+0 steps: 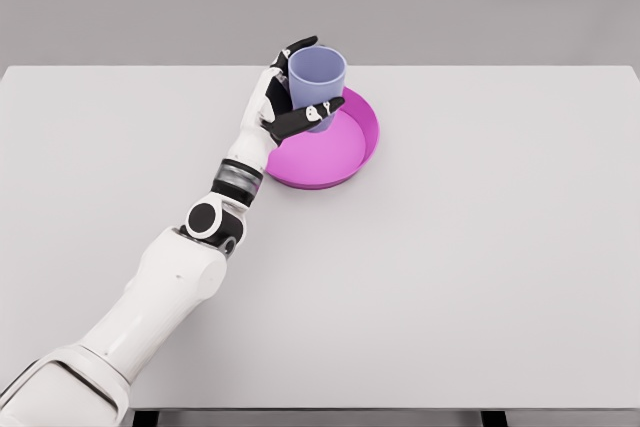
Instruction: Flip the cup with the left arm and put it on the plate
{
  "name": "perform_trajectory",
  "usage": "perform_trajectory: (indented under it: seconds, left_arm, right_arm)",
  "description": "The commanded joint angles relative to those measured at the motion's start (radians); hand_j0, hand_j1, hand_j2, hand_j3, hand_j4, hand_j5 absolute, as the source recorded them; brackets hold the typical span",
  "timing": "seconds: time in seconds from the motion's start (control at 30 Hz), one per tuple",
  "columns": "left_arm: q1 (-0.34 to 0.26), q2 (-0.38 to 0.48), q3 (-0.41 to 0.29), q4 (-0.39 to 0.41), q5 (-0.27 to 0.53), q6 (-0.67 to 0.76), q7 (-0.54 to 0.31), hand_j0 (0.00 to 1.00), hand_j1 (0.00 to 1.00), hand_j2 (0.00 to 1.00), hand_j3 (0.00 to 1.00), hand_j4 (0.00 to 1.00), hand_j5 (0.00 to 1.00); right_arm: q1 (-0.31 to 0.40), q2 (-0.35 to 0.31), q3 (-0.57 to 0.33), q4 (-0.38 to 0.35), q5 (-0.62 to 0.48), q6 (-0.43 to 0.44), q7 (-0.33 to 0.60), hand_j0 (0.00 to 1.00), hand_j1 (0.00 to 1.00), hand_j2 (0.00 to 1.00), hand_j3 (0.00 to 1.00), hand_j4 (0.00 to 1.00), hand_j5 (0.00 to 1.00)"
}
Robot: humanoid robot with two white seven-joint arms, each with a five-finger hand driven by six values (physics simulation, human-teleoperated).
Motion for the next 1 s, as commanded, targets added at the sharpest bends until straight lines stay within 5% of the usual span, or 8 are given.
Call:
perform_trajectory:
  seconds: [0.0,0.97]
  left_arm:
    - [0.000,0.000,0.000,-0.003,-0.001,0.000,0.002,0.79,0.79,0.79,0.79,0.79,0.79]
    - [0.011,0.028,0.003,-0.052,0.001,-0.006,0.005,0.92,0.92,0.92,0.92,0.92,0.92]
  right_arm:
    - [0.000,0.000,0.000,0.000,0.000,0.000,0.000,1.00,1.00,1.00,1.00,1.00,1.00]
    - [0.000,0.000,0.000,0.000,0.000,0.000,0.000,1.00,1.00,1.00,1.00,1.00,1.00]
